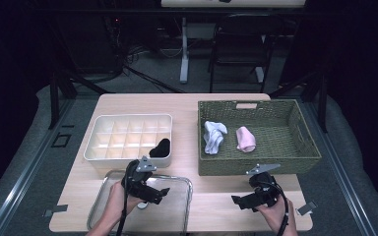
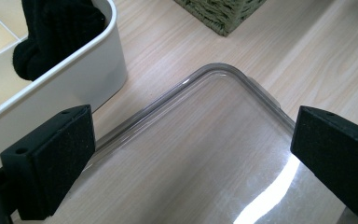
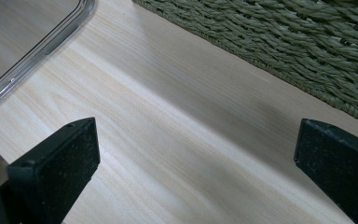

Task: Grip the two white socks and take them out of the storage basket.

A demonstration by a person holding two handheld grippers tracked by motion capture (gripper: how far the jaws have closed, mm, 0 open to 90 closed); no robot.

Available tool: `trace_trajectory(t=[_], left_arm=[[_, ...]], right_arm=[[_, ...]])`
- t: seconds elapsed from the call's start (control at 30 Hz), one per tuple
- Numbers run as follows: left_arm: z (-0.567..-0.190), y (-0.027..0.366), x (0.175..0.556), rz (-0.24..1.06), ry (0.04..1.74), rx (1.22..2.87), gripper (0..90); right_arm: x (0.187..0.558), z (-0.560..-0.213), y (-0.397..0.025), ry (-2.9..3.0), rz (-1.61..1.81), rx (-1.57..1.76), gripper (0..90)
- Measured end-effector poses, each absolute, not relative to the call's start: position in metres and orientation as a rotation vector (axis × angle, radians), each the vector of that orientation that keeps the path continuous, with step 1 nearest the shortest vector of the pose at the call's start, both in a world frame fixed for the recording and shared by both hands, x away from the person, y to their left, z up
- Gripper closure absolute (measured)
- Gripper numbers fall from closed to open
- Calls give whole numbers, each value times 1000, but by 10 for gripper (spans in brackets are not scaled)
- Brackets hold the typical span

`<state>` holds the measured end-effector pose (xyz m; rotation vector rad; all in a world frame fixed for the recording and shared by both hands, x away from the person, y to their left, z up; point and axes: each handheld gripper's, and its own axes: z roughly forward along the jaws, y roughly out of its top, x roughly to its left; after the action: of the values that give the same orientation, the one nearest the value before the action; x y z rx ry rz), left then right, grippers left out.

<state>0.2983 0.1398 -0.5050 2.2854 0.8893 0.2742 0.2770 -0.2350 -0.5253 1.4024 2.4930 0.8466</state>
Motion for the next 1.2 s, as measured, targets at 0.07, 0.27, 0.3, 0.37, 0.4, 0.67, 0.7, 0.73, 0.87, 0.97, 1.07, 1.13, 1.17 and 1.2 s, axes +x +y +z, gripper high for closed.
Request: trace_trajectory(t=[0.07,0.27,0.3,0.37,0.4,0.67,0.7,0.73,0.87,0.97,1.07,1.13,1.17,1.2], left_arm=[[-505,140,298,272,889,2284,0],[-504,140,296,280,860,2264,0],[-504,140,295,287,859,2266,0],[-505,140,294,287,864,2271,0],[-506,140,294,285,865,2275,0],[-508,139,293,281,864,2281,0],[-507,139,293,274,861,2278,0],[-507,139,293,278,858,2277,0],[-507,139,292,282,857,2279,0],[-509,140,293,285,872,2279,0],[-509,140,294,282,877,2278,0],[-509,140,294,278,874,2272,0],[-509,140,294,277,869,2268,0],[-509,139,293,274,863,2268,0]], right_arm=[[276,-522,-235,2498,856,1397,0],[273,-508,-236,2500,898,1356,1],[272,-506,-235,2499,898,1348,4],[270,-502,-235,2495,911,1332,7],[269,-500,-235,2492,914,1328,9],[261,-484,-233,2472,971,1289,11],[261,-481,-233,2470,964,1277,11],[261,-478,-233,2467,961,1269,11],[265,-468,-233,2453,980,1257,12],[268,-461,-233,2435,999,1255,17],[273,-452,-235,2425,1012,1258,31],[279,-447,-236,2424,1022,1259,31],[281,-446,-236,2423,1018,1258,31],[284,-444,-236,2432,1002,1261,27]])
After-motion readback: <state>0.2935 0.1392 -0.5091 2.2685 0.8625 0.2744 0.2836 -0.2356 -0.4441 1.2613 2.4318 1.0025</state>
